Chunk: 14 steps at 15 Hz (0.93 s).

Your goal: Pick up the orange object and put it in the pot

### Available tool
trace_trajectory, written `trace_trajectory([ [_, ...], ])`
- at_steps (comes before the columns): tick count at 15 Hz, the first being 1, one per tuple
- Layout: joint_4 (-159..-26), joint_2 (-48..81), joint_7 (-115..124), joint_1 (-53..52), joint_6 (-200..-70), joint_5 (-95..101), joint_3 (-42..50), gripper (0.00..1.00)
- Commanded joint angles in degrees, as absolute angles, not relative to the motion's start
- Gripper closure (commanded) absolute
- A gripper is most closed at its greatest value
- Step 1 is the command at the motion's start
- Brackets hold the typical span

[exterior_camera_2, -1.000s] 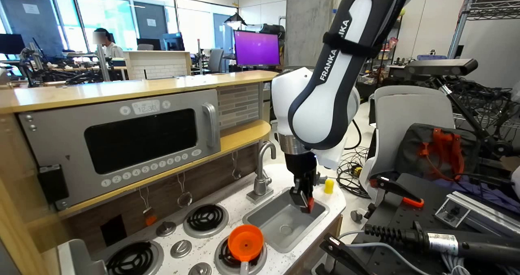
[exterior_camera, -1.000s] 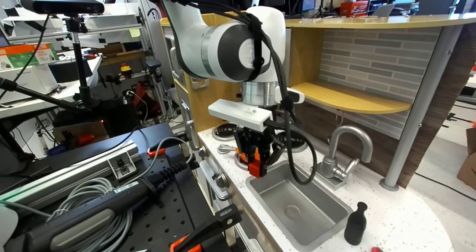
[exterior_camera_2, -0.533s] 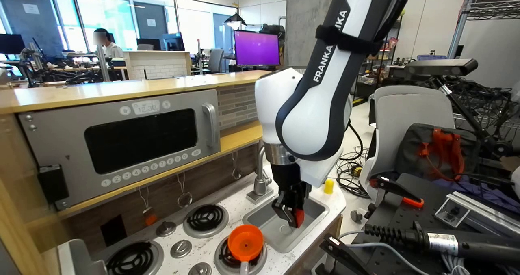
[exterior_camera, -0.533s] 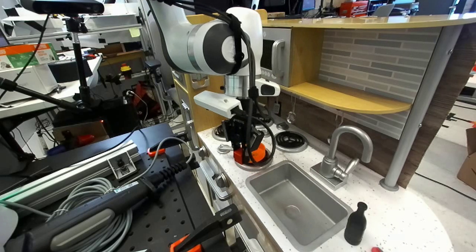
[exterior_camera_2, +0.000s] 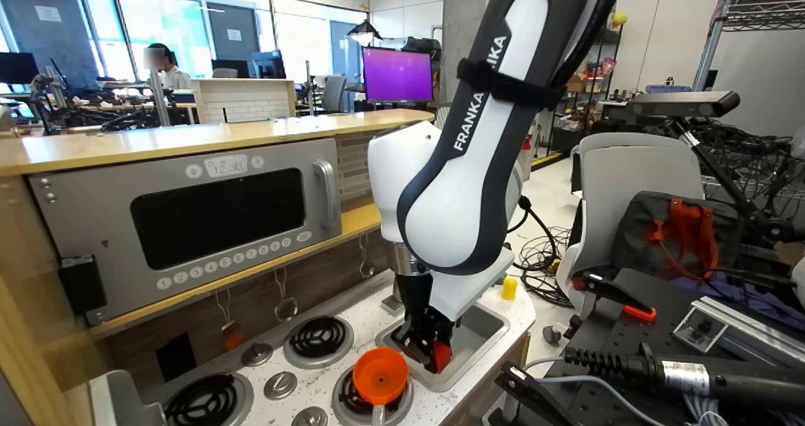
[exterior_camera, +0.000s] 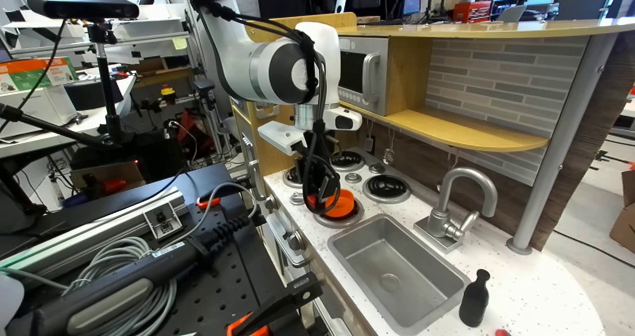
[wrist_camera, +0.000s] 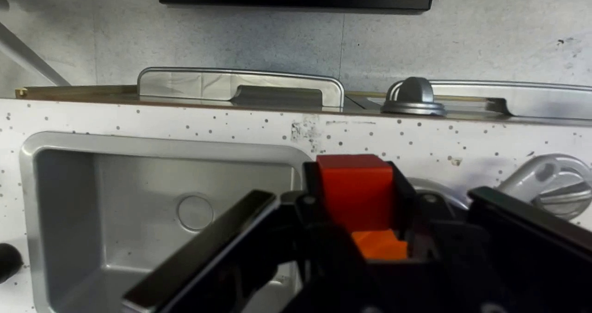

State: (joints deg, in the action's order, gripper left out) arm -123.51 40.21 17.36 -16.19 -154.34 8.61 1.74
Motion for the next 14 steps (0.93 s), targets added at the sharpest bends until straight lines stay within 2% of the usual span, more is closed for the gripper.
trace_trajectory([
  [1,-118.5,43.55,19.75,-17.88,-155.66,7.11,2.76,0.91],
  [14,-110.12,53.17,23.21,-26.68,-161.09,8.61,9.61,0.91],
])
